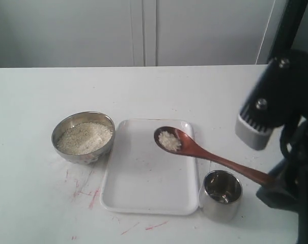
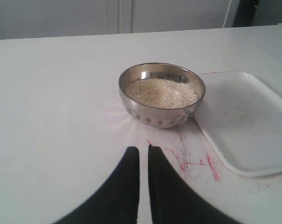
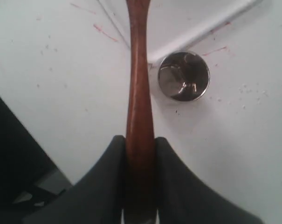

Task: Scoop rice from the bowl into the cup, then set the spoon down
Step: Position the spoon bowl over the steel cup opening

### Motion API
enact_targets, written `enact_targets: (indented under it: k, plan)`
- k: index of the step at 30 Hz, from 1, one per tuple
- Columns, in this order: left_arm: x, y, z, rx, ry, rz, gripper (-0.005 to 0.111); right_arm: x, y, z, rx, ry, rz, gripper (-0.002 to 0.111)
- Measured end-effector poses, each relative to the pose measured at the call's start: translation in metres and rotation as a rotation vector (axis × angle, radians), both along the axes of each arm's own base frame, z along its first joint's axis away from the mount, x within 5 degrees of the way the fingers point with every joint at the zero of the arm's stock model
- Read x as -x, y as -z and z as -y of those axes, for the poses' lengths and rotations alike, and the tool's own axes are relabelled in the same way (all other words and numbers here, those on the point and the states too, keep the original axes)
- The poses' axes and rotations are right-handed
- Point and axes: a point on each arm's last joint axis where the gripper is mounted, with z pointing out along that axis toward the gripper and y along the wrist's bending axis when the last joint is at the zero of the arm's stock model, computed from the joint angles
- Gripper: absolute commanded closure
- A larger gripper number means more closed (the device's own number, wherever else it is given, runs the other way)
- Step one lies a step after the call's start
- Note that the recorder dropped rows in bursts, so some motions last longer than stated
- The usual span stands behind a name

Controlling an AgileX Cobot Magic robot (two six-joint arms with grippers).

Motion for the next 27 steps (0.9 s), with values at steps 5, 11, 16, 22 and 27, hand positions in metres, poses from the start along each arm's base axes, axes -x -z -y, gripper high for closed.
enact_targets:
  k: [5,11,16,22,27]
  plan:
    - [0.000,0.000,0.000,0.000,0.000,0.000,0.092,0.012,0.021,0.011,0.020,0.024,-0.035,0.108]
    - [0.000,0.000,0.000,0.000,0.000,0.000,0.092,0.022,0.035,0.023,0.037,0.051,-0.042,0.108]
    - [0.000,0.000,0.000,0.000,0.000,0.000,0.092,0.026,0.045,0.035,0.070,0.098,-0.010,0.108]
    - [0.000,0.000,0.000,0.000,0.000,0.000,0.092,0.027,0.058,0.043,0.130,0.122,0.008,0.108]
    - [0.000,0.000,0.000,0.000,0.000,0.000,0.092,0.023,0.063,0.049,0.205,0.129,0.053,0.108]
